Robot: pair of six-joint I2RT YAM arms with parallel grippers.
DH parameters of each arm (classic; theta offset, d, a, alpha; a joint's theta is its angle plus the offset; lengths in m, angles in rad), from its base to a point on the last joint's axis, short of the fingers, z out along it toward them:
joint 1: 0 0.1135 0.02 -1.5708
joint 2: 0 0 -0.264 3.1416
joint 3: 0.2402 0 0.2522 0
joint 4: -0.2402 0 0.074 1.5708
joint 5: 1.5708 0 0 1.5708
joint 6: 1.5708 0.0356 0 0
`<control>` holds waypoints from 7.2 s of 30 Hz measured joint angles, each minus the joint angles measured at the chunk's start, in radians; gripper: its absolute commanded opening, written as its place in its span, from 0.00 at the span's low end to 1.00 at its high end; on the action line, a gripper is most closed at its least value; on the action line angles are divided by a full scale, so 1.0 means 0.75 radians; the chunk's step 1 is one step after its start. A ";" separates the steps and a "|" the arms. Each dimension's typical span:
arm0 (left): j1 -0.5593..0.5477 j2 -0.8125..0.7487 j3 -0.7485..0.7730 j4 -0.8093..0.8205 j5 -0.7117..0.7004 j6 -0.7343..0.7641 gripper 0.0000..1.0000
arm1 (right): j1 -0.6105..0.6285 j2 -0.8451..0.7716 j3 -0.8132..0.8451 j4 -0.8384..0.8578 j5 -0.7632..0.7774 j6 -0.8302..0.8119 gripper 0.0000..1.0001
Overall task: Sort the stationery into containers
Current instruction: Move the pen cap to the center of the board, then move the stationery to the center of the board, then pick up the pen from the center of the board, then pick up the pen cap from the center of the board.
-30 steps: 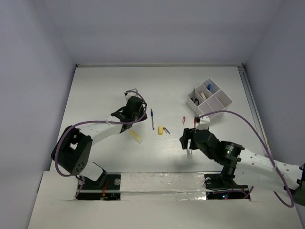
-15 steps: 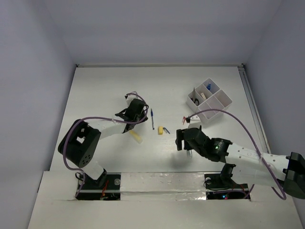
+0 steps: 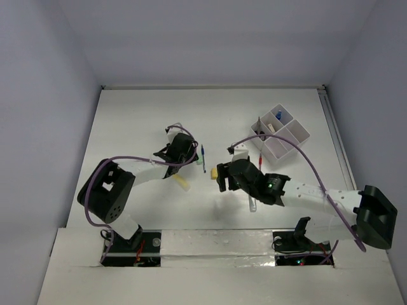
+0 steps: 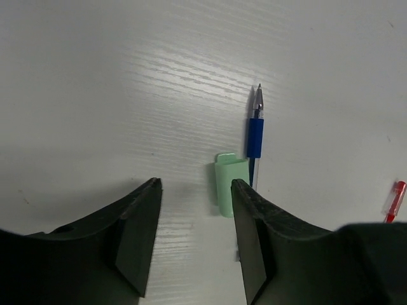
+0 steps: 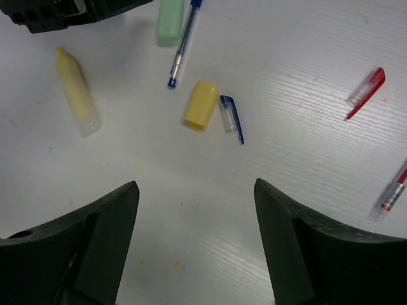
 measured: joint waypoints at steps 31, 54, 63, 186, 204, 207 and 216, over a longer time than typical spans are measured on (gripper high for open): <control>-0.100 -1.117 0.128 -0.090 0.439 0.053 0.99 | -0.139 1.034 0.728 0.272 -0.320 -0.072 0.04; -0.213 -1.170 0.384 -0.046 0.560 0.036 0.99 | -0.240 1.086 0.751 0.184 -0.268 -0.007 0.00; -0.213 -1.152 0.408 -0.081 0.531 0.072 0.99 | -0.299 1.067 0.735 0.160 -0.241 -0.024 0.04; -0.212 -0.836 -0.013 -0.396 0.492 0.509 0.00 | -0.064 0.193 0.443 0.273 -0.128 0.158 0.00; -0.205 -0.979 -0.002 -0.499 0.216 0.578 0.00 | -0.062 -0.023 0.423 0.127 -0.094 0.098 1.00; -0.202 -1.019 0.004 -0.514 0.146 0.587 0.00 | -0.068 -0.013 0.427 0.092 -0.030 0.081 1.00; -0.199 -1.126 0.005 -0.525 0.049 0.605 0.00 | -0.206 0.353 0.476 -0.017 0.005 0.050 0.28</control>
